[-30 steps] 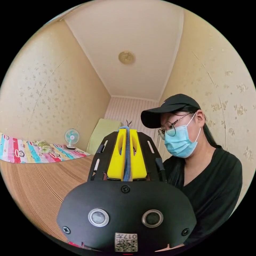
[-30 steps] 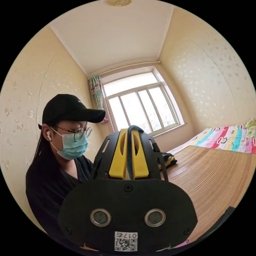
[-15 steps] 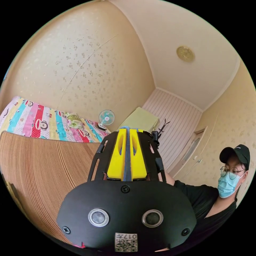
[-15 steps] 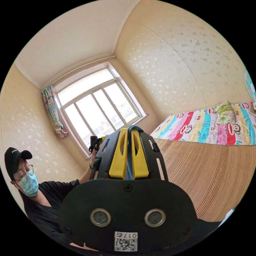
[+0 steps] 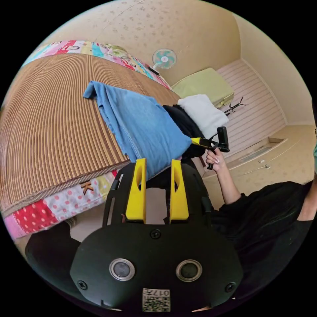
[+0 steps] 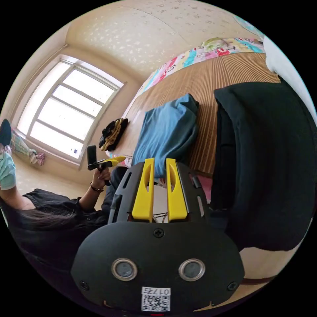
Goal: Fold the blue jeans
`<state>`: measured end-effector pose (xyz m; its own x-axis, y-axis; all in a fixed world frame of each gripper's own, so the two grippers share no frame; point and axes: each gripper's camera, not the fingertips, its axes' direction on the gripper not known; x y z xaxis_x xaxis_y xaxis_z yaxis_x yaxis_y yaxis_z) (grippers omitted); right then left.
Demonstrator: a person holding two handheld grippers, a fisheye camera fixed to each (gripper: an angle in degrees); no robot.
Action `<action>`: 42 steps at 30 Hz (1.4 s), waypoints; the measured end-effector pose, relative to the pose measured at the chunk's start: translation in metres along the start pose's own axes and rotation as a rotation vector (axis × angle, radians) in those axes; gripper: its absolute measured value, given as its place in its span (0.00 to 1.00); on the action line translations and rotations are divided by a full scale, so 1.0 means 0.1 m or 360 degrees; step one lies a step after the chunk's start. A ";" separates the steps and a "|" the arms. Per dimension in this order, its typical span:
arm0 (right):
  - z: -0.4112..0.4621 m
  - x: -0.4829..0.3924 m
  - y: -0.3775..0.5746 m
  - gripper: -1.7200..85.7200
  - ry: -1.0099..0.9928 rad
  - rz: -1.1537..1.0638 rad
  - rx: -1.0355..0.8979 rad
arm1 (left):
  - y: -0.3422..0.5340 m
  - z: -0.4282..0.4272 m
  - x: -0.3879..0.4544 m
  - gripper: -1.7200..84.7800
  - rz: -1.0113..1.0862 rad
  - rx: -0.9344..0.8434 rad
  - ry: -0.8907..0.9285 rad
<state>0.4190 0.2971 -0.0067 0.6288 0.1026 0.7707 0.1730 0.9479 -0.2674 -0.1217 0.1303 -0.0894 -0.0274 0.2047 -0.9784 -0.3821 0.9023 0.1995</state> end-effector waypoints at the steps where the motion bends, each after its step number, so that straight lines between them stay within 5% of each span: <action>1: 0.00 -0.08 0.01 0.12 0.0055 0.0009 0.0045 | -0.07 -0.06 -0.08 0.16 -0.0040 0.0095 0.0001; 6: 0.25 -0.55 -0.56 0.14 0.0264 -0.0246 0.0176 | -0.74 0.23 -0.39 0.18 -0.0141 0.0078 -0.0017; 11: 1.63 -0.30 -1.42 0.16 0.0306 -0.0232 -0.0285 | -0.91 0.63 -0.50 0.11 -0.0129 0.0000 -0.0260; 15: 2.19 -0.76 -1.86 0.17 0.0535 -0.0384 -0.0275 | -0.55 0.10 -0.77 0.14 -0.0238 0.0174 -0.0309; 24: 4.11 -2.23 -3.21 0.16 0.0807 -0.0567 -0.0205 | 0.40 -1.43 -1.41 0.17 -0.0493 0.1090 -0.0856; 33: 5.70 -3.46 -4.21 0.13 0.0803 -0.0781 -0.0205 | 0.24 -1.38 -1.62 0.17 -0.0383 0.1061 -0.0803; 38: 5.51 -3.39 -4.56 0.11 0.0680 -0.0778 -0.0275 | 0.13 -1.27 -1.68 0.17 -0.0342 0.0996 -0.0733; 42: 4.12 -2.72 -4.26 0.07 0.0535 -0.0690 -0.0060 | 0.09 -1.20 -1.64 0.17 -0.0283 0.1006 -0.0720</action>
<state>-0.1383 -0.0105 0.1360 0.7005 -0.4025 0.5893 0.4930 0.8700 0.0082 -0.2319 0.0591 0.0666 0.4143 0.0495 -0.9088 0.2546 0.9523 0.1680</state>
